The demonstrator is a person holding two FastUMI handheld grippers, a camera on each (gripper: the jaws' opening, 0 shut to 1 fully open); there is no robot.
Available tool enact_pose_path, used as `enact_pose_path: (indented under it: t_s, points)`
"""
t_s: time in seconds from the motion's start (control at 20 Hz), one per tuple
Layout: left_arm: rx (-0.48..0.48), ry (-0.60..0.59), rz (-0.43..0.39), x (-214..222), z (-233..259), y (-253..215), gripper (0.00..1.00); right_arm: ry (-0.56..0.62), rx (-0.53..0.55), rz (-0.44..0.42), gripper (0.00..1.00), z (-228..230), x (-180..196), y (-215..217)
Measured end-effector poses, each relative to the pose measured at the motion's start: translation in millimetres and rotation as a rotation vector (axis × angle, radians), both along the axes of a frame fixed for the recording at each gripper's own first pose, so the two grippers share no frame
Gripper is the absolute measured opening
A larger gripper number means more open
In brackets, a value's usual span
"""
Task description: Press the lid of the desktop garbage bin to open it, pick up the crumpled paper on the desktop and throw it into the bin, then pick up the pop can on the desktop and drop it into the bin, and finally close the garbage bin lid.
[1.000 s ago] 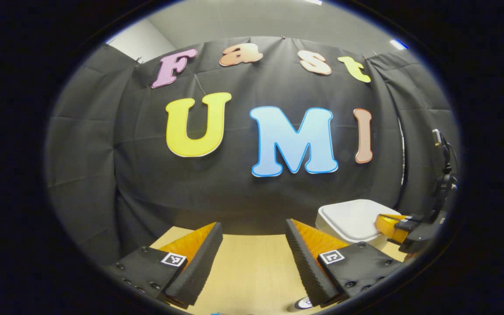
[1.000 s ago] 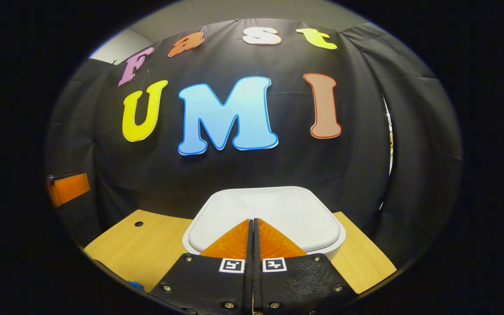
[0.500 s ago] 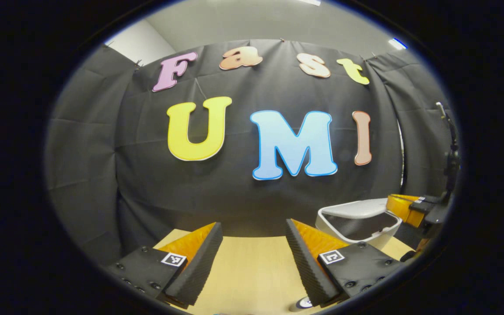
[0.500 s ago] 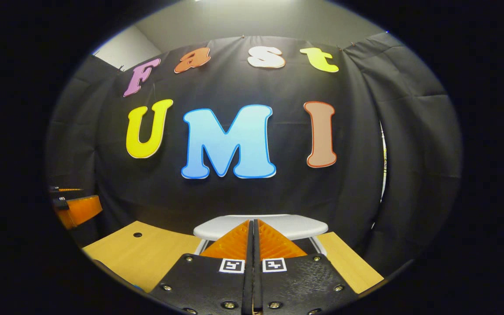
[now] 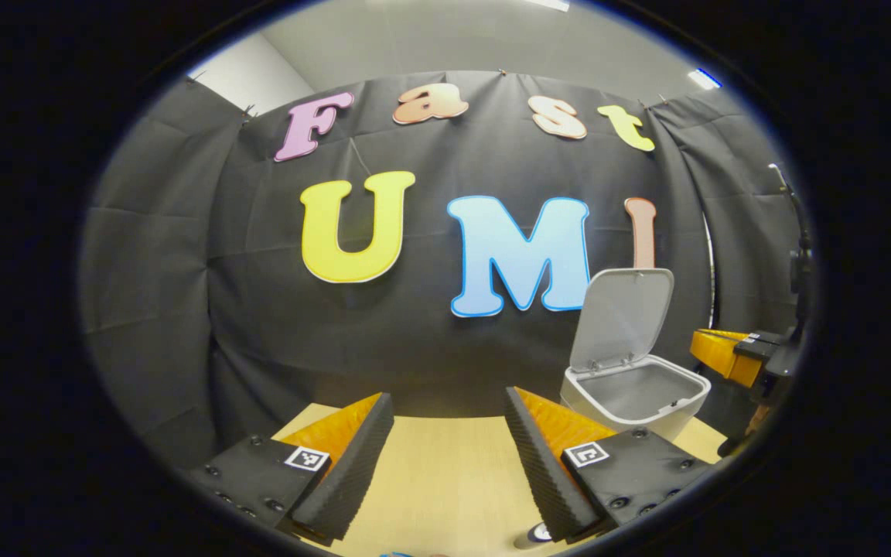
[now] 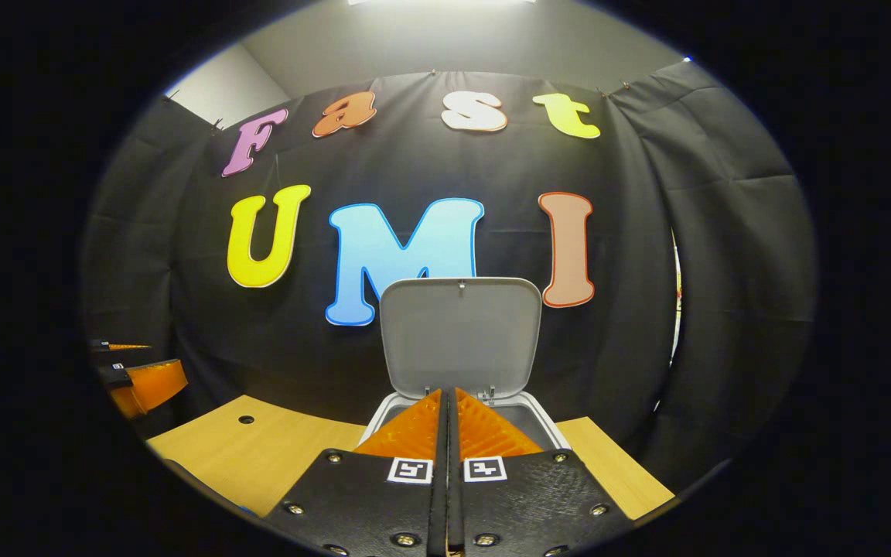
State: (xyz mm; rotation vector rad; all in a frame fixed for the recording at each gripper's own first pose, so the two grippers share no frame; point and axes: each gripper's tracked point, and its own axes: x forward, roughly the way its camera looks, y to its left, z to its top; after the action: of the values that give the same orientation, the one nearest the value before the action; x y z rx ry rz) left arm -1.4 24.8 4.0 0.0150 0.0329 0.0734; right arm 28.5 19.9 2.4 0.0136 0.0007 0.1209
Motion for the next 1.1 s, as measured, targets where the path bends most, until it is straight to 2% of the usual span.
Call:
enact_pose_path:
  t_s: [0.5, 1.1]
  points:
    - [0.005, 0.015, 0.018, 3, -18, 22, 0.95, 0.026, 0.011, 0.002, 0.01, -6, -3, 5]
    - [0.005, 0.098, 0.017, -3, -88, 51, 0.96, 0.046, 0.01, -0.003, 0.01, -8, -10, 9]
